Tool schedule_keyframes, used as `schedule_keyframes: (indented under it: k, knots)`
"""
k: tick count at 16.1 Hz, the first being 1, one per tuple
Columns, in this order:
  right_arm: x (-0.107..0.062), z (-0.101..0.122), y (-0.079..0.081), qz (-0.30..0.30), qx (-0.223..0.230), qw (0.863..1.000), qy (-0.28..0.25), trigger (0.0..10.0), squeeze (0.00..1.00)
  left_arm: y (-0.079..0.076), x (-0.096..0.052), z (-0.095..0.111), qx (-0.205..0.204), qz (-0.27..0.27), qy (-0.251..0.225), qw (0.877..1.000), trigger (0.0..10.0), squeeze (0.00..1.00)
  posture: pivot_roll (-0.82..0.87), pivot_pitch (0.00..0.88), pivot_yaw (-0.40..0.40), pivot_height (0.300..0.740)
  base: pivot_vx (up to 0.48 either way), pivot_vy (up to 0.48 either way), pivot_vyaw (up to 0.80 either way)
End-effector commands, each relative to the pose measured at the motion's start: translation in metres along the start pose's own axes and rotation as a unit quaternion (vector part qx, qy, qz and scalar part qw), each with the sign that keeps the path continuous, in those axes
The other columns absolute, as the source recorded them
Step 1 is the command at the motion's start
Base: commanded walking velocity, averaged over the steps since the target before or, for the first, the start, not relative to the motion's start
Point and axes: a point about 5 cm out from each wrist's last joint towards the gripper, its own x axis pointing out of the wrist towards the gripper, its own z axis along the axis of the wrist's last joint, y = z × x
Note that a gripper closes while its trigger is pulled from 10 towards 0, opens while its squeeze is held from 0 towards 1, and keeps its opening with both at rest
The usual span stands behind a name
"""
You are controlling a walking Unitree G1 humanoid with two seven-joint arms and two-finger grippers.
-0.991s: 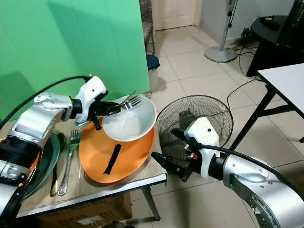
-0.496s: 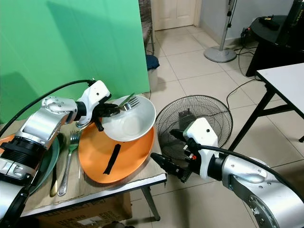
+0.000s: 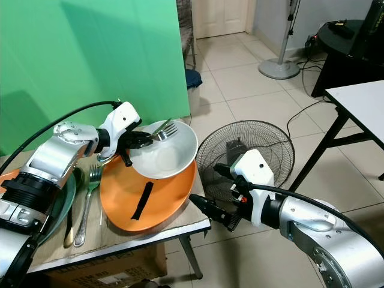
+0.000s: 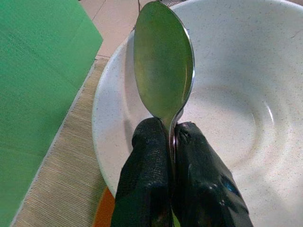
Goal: Setting the table
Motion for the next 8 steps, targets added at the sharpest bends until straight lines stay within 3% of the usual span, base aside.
schedule_keyframes:
  k: [1, 2, 8]
  knots:
    - [0.0013, 0.0023, 0.0021, 0.008, -0.007, 1.000, -0.003, 10.0, 0.00, 0.0030, -0.0024, 0.0056, 0.007, 0.009, -0.004, 1.000, 10.0, 0.88, -0.10, 0.000, 0.130, 0.740, 0.000, 0.000, 0.00]
    - [0.0016, 0.0022, 0.0023, 0.008, -0.007, 1.000, -0.003, 10.0, 0.00, 0.0034, -0.0021, 0.0060, 0.008, 0.012, -0.005, 1.000, 10.0, 1.00, -0.10, 0.000, 0.130, 0.740, 0.000, 0.000, 0.00]
    - [0.0030, 0.0019, 0.0021, 0.009, -0.009, 1.000, -0.004, 10.0, 0.00, 0.0064, -0.0019, 0.0069, 0.014, 0.024, -0.003, 1.000, 10.0, 1.00, -0.10, 0.000, 0.131, 0.740, 0.000, 0.000, 0.00]
